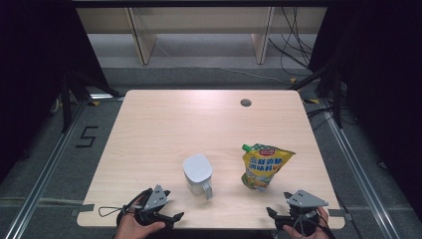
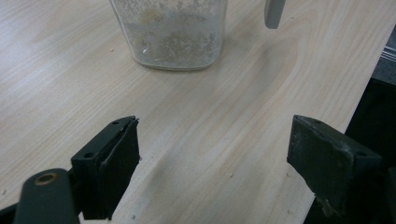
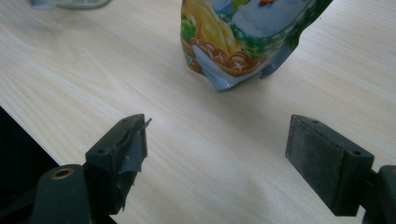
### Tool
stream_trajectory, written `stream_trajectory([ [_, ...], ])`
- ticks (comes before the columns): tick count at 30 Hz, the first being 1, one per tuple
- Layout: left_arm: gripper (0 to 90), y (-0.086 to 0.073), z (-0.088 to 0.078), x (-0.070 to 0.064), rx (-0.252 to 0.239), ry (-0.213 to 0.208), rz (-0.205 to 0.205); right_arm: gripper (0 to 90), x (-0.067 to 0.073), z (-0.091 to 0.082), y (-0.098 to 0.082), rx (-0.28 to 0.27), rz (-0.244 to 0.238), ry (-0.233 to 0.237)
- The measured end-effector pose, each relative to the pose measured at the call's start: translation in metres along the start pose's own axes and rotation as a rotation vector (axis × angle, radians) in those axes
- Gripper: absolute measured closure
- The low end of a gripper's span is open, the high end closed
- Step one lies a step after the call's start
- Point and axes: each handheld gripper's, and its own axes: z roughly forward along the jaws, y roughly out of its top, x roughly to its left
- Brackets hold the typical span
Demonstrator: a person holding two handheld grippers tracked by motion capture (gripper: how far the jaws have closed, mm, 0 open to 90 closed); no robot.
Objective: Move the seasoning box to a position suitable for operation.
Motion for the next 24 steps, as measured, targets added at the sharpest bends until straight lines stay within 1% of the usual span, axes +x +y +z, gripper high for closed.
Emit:
stream_trajectory([
  [1,16.3,0.000,0.000,0.000,0.005,0.003,0.003,21.5,-0.001,0.001,0.000,-0.007,-0.020,-0.015],
  [2,16.3,0.000,0.000,0.000,0.005,0.003,0.003,21.5,-0.001,0.001,0.000,-0.007,-0.020,-0.015],
  [3,16.3,0.000,0.000,0.000,-0.005,0.004,0.000,21.5,0.000,0.001,0.000,0.005,-0.002,-0.003],
  [4,16.3,0.000,0.000,0.000,-0.005,0.004,0.000,21.5,0.000,0.001,0.000,0.003,-0.006,-0.004],
  [5,16.4,0.001,-0.001,-0.001,-0.011,-0.004,-0.007,21.5,-0.001,0.001,0.000,-0.010,-0.024,-0.019],
  [6,16.3,0.001,0.000,0.000,0.001,-0.003,0.002,21.3,-0.001,0.001,0.000,-0.003,-0.017,-0.006],
  [7,16.3,0.001,0.000,0.000,0.001,-0.003,0.002,21.3,-0.001,0.001,0.000,-0.003,-0.017,-0.006],
  [8,16.3,0.001,0.000,-0.002,-0.012,0.003,-0.009,21.3,-0.001,0.001,0.000,-0.002,-0.019,-0.002],
  [9,16.4,0.002,0.001,-0.002,-0.004,0.008,-0.015,21.1,0.000,0.000,0.000,-0.001,-0.011,-0.010],
  [10,16.6,0.002,0.001,-0.003,-0.009,-0.012,-0.027,21.1,0.000,0.000,0.000,-0.002,-0.010,-0.008],
  [13,21.2,0.003,0.000,-0.005,-0.019,-0.011,-0.036,20.9,0.001,0.000,0.000,-0.002,-0.009,-0.005],
  [14,21.2,0.004,0.001,-0.005,-0.021,-0.009,-0.035,20.9,0.001,0.000,0.000,-0.002,-0.009,-0.005],
  [15,24.0,0.005,0.002,-0.008,-0.031,-0.025,-0.038,20.9,0.001,0.001,0.000,0.006,-0.012,0.006],
  [16,25.5,0.007,0.002,-0.008,-0.030,-0.024,-0.031,20.9,0.003,0.000,0.000,0.012,0.011,0.004],
  [17,27.6,0.008,0.004,-0.011,-0.047,-0.038,-0.050,20.8,0.003,0.000,0.000,0.011,0.010,-0.003],
  [18,31.8,0.010,0.006,-0.012,-0.041,-0.034,-0.036,20.8,0.001,0.001,0.000,0.002,-0.017,-0.006],
  [19,35.5,0.012,0.008,-0.015,-0.053,-0.041,-0.036,20.8,0.001,0.002,0.000,0.005,-0.023,-0.002],
  [20,37.5,0.012,0.008,-0.015,-0.053,-0.041,-0.036,20.7,0.002,0.002,0.000,0.010,-0.011,0.001],
  [21,41.1,0.015,0.012,-0.017,-0.062,-0.038,-0.033,20.7,0.001,0.003,0.000,0.005,-0.030,-0.004],
  [22,41.1,0.018,0.013,-0.019,-0.060,-0.052,-0.024,20.7,0.001,0.003,0.000,0.005,-0.030,-0.004],
  [23,44.3,0.023,0.019,-0.024,-0.097,-0.058,-0.035,20.8,0.001,0.003,0.000,0.004,-0.031,-0.004],
  [24,46.6,0.023,0.019,-0.024,-0.097,-0.058,-0.035,20.7,0.001,0.003,0.000,0.004,-0.031,-0.004],
])
